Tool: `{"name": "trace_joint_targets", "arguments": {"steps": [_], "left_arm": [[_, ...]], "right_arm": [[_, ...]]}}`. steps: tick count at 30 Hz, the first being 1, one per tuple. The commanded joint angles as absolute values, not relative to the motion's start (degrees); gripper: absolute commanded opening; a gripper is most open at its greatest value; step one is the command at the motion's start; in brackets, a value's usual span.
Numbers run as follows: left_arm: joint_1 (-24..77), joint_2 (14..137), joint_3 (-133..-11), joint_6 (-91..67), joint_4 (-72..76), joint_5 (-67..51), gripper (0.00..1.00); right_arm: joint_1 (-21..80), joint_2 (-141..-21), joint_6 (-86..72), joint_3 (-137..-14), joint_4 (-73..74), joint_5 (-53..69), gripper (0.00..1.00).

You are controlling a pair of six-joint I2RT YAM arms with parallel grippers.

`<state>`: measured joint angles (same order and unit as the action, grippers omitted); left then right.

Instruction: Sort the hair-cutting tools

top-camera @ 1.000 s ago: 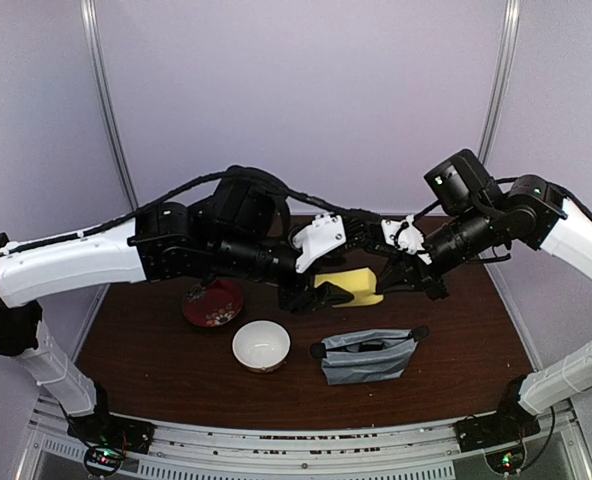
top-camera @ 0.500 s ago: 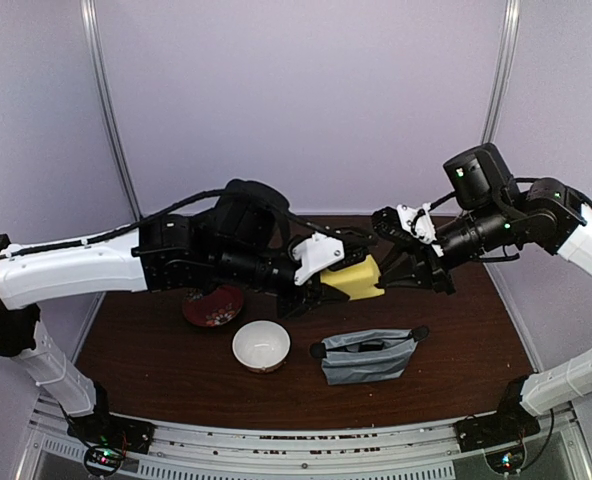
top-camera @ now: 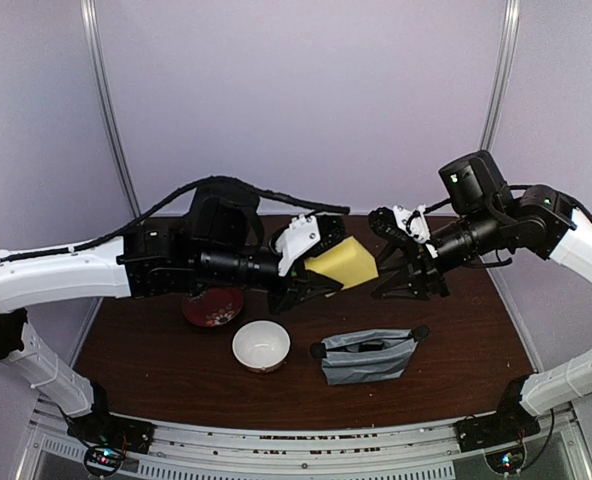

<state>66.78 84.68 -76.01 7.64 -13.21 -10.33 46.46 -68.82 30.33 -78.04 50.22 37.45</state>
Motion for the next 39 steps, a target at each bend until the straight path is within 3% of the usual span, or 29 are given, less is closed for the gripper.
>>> {"name": "trace_joint_targets", "arguments": {"steps": [1, 5, 7, 10, 12, 14, 19, 39], "left_arm": [[66.6, 84.3, -75.9, 5.4, -8.3, -13.5, 0.2], [66.6, 85.1, -76.6, 4.8, -8.3, -14.7, 0.21], [66.6, 85.4, -76.8, 4.7, -8.5, -15.2, 0.21], [66.6, 86.2, -77.8, 4.6, -10.0, -15.4, 0.3], [66.6, 86.7, -78.5, 4.8, -11.2, -15.1, 0.43], [66.6, 86.3, -78.3, 5.0, -11.3, -14.1, 0.52], [66.6, 86.4, -79.4, 5.5, -11.4, -14.2, 0.56], [66.0, 91.7, -87.0, 4.0, -21.6, -13.8, 0.47]], "right_arm": [[46.1, -69.4, 27.6, -77.9, 46.9, 41.4, 0.43], [45.6, -69.7, 26.4, -78.3, 45.9, 42.7, 0.42], [45.2, -69.5, 26.3, -78.3, 45.6, 43.2, 0.35], [44.8, -69.6, 26.5, -78.0, 45.4, 43.5, 0.07], [44.7, -69.7, 27.1, -77.6, 45.7, 43.1, 0.0], [44.7, -69.8, 28.1, -76.8, 46.1, 42.3, 0.0], [44.7, -71.1, 29.4, -76.5, 47.7, 42.2, 0.0], [44.7, -72.5, 29.8, -77.8, 48.6, 43.0, 0.0]]}}
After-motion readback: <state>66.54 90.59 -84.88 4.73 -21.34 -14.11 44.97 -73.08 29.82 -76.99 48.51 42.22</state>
